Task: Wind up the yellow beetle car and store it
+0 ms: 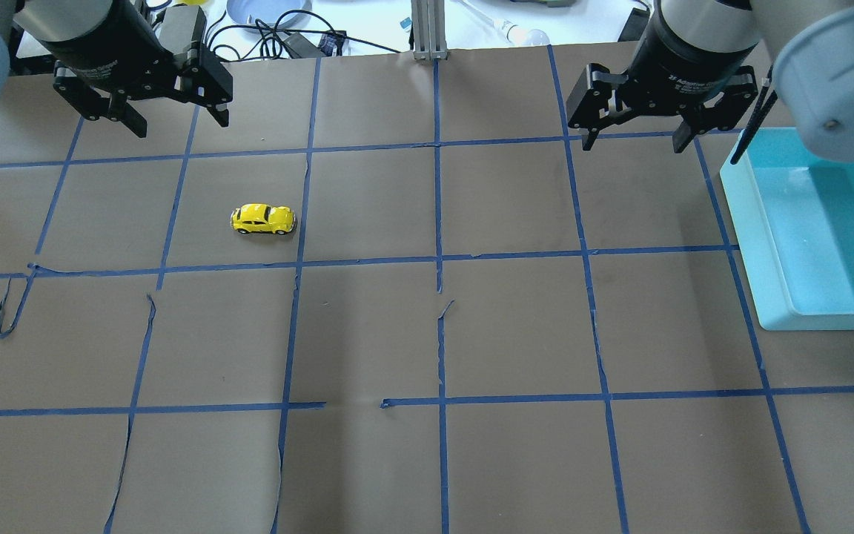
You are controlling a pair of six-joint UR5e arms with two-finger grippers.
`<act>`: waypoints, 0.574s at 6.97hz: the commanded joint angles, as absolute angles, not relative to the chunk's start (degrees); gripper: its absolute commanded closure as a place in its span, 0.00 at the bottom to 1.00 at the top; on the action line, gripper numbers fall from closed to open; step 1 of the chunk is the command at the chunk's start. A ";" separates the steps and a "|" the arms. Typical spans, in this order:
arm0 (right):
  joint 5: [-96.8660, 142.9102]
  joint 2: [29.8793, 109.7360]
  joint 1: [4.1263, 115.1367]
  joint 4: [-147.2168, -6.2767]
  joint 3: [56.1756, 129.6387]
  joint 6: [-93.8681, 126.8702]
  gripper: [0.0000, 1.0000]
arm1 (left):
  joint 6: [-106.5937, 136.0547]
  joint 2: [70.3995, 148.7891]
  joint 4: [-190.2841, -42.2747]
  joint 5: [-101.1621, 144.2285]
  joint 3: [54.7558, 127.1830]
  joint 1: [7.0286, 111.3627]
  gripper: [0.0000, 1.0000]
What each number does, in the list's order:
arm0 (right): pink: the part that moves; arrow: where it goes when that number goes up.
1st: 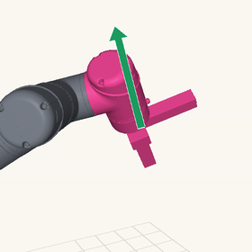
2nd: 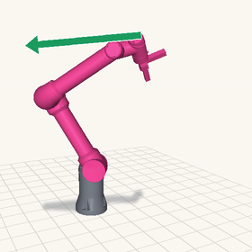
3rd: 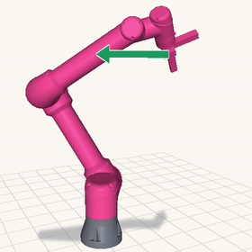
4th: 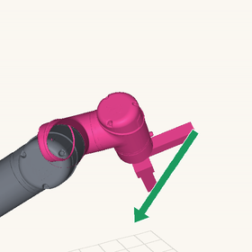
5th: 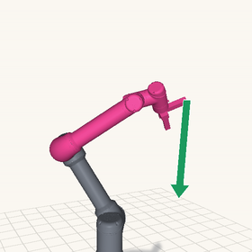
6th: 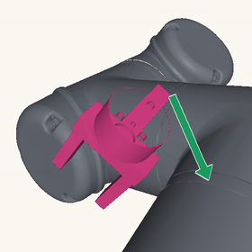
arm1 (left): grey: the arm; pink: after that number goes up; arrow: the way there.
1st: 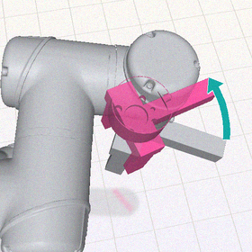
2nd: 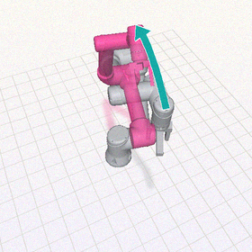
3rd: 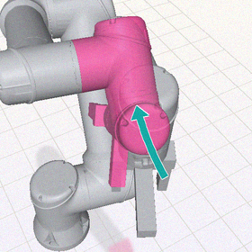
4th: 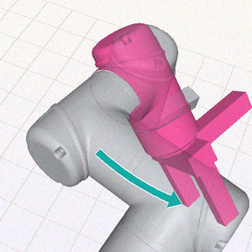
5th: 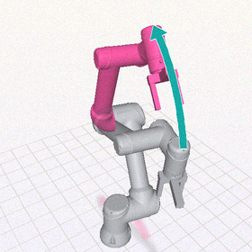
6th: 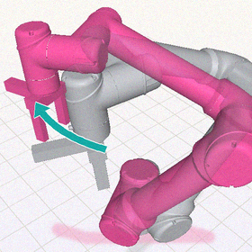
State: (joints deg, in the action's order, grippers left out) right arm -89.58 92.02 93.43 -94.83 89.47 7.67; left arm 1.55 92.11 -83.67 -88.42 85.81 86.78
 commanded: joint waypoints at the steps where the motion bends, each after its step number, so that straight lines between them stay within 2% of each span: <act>1: -89.65 92.02 93.43 -94.83 89.47 7.73 0.00 | 1.49 92.02 -84.37 -88.77 85.96 86.57 0.00; 4: -89.65 92.02 93.43 -94.83 89.47 7.65 0.00 | -2.42 91.94 -88.15 -88.68 85.78 86.49 0.00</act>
State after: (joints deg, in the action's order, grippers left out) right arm -89.59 92.02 93.43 -94.83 89.47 7.66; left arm 0.44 92.02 -87.27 -88.74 85.94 86.56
